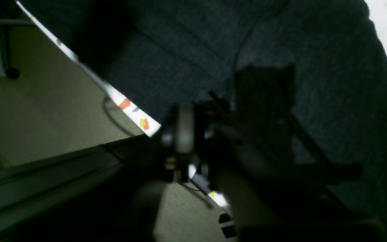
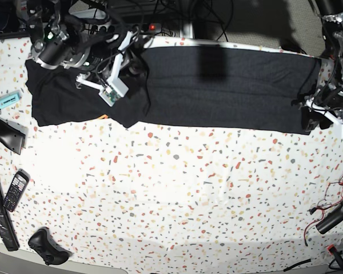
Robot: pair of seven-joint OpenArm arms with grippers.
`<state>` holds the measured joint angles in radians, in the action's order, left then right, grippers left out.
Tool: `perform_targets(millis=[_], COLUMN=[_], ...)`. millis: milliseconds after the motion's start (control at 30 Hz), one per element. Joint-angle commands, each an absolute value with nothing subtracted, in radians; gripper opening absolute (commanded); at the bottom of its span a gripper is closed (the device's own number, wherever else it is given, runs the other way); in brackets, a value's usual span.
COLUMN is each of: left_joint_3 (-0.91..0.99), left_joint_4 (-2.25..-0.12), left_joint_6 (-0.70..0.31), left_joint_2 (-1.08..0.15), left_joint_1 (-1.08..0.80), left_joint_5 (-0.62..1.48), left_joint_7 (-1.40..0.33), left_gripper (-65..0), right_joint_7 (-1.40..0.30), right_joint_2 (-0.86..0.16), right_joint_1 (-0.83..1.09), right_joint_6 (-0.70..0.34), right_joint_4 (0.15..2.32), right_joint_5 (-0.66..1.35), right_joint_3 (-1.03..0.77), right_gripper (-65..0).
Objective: Fold the T-shirt properly
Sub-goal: 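Lift the side edge with the right gripper and fold it toward the shirt's middle, then move the left gripper down and grasp the opposite side edge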
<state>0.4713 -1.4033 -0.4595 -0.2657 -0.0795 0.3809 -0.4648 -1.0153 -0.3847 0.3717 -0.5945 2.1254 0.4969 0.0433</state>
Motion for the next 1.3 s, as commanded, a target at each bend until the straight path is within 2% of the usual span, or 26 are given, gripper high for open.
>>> perform_targets(millis=[0, 67, 100, 233, 467, 633, 733, 1067, 1267], left_joint_3=[0.476, 0.476, 0.476, 0.476, 0.477, 0.479, 0.479, 0.479, 0.479], left_joint_4=[-1.421, -1.421, -1.421, -1.421, -1.421, -1.421, -1.42, -1.409, -1.279], left_joint_6=[-0.464, -0.464, -0.464, -0.464, -0.464, -0.467, -0.503, -0.54, -0.567], left_joint_2=[-0.28, -0.28, -0.28, -0.281, -0.326, -0.41, -0.436, -0.446, -0.446], left_joint_1=[-0.067, -0.067, -0.067, -0.067, -0.081, -0.137, -0.17, -0.199, -0.184], left_joint_5=[0.393, 0.393, 0.393, 0.393, 0.397, 0.555, 0.578, 0.787, 0.863], left_joint_7=[-0.442, -0.442, -0.444, -0.451, -0.509, -0.559, -0.588, -0.69, -0.689], left_gripper=[-35.4, -35.4, -35.4, -35.4, -35.4, -35.4, -35.4, -35.4, -35.4], right_joint_7=[-1.0, -0.993, -0.994, -0.981, -0.956, -0.966, -0.967, -1.016, -1.027], right_joint_2=[-0.39, -0.39, -0.39, -0.39, -0.39, -0.39, -0.39, -0.39, -0.391], right_joint_1=[0.366, 0.366, 0.366, 0.365, 0.327, 0.319, 0.319, 0.319, 0.319], right_joint_6=[-0.594, -0.594, -0.594, -0.594, -0.594, -0.594, -0.594, -0.594, -0.594], right_joint_4=[2.145, 2.145, 2.145, 2.145, 2.144, 2.144, 2.144, 2.144, 2.144], right_joint_5=[0.509, 0.511, 0.521, 0.608, 0.602, 0.603, 0.603, 0.603, 0.604], right_joint_3=[0.04, 0.04, 0.04, 0.04, 0.007, -0.084, -0.141, -0.257, -0.258], right_gripper=[-47.6, -40.3, -39.3, -39.3, -39.4, -39.4, -39.4, -39.4, -39.4])
